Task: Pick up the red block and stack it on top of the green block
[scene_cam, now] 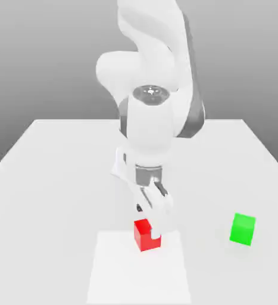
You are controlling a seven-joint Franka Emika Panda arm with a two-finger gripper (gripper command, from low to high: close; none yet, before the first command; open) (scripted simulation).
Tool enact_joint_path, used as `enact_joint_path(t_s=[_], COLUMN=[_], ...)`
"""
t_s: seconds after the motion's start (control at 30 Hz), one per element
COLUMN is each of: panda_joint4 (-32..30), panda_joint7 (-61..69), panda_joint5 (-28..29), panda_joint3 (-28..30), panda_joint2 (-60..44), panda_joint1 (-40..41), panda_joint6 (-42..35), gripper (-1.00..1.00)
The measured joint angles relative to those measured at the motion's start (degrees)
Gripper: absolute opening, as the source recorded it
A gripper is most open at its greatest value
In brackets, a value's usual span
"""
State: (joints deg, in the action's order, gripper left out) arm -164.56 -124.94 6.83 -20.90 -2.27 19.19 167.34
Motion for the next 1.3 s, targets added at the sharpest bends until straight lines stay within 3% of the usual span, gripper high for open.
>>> enact_joint_path(t_s=[0.37,0.4,0.6,0.93,1.3], panda_joint4=[0.59,0.57,0.56,0.31,-1.45], panda_joint7=[-10.79,-11.08,-11.22,-2.87,6.59], panda_joint5=[15.46,15.92,16.14,3.98,-8.94], panda_joint3=[11.66,12.39,12.75,3.89,2.41], panda_joint2=[-9.13,-9.56,-9.78,-2.39,5.62], panda_joint1=[-7.54,-8.12,-8.41,-3.03,-4.95], panda_joint6=[7.68,8.08,8.42,2.09,-4.08], gripper=[0.0,-1.0,-1.0,-1.0,-1.0])
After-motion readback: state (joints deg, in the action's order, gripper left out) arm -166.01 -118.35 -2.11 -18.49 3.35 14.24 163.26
